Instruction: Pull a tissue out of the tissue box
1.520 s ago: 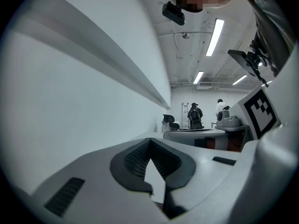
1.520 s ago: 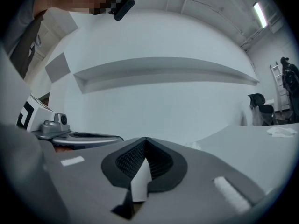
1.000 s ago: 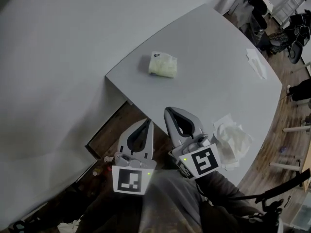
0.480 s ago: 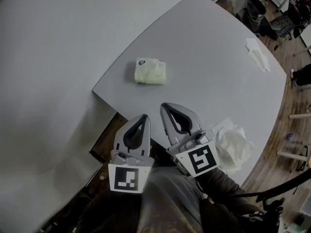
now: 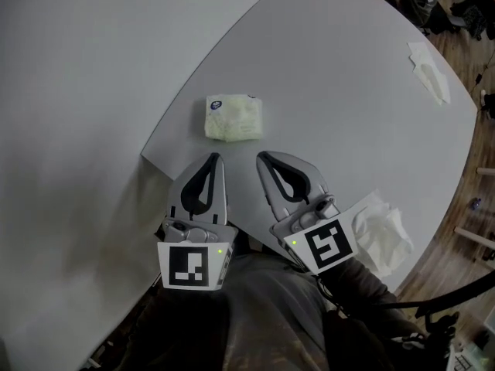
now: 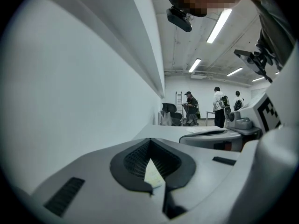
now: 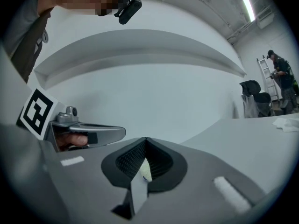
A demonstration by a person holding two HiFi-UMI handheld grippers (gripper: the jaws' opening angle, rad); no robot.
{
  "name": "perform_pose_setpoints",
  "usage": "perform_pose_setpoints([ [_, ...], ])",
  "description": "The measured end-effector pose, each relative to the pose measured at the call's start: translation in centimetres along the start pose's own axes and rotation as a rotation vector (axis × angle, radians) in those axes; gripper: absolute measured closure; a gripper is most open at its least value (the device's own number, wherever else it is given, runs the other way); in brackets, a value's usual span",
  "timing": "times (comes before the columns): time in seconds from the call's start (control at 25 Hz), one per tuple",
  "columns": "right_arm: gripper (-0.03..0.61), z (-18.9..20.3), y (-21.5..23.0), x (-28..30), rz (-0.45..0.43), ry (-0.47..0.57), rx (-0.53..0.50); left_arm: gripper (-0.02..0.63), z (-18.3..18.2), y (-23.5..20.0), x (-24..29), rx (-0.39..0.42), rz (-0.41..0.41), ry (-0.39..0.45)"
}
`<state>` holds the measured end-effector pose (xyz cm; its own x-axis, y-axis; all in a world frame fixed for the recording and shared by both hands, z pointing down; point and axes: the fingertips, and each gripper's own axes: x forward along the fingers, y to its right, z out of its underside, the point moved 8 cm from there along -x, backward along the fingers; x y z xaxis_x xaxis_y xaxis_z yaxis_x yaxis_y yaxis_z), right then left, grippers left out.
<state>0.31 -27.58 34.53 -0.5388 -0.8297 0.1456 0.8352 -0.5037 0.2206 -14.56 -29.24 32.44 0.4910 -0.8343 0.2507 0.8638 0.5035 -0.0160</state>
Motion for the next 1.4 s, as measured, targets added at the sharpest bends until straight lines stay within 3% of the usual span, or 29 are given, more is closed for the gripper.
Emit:
perform_pose_setpoints([
  [0.36,0.564,2.0,2.8,5.4,0.019,-0.112,-0.046,0.617,3.0,-3.7,6.1,-0.081,0.071,-0.055],
  [0.6,0.524,3.0,5.8,7.5,-0.035,-0.152,-0.061,0.617,4.9,-4.0,7.8,-0.110,0.122,-0.125],
  [0.96,0.459,5.2,7.7,10.5,-0.183,-0.247,-0.117,0.617,6.4,-4.6,9.7,-0.130,0.109,-0.185],
  [1.2,0.464,6.9,7.0,11.9,-0.241,-0.325,-0.221,0.617,6.9,-5.5,10.2,-0.139,0.087,-0.205],
  [1.28,0.558,7.1,6.8,12.0,-0.246,-0.333,-0.249,0.617,7.1,-5.6,10.3,-0.136,0.087,-0.204],
  [1.4,0.574,6.6,6.3,11.8,-0.270,-0.319,-0.254,0.617,7.1,-5.6,10.3,-0.140,0.086,-0.213],
])
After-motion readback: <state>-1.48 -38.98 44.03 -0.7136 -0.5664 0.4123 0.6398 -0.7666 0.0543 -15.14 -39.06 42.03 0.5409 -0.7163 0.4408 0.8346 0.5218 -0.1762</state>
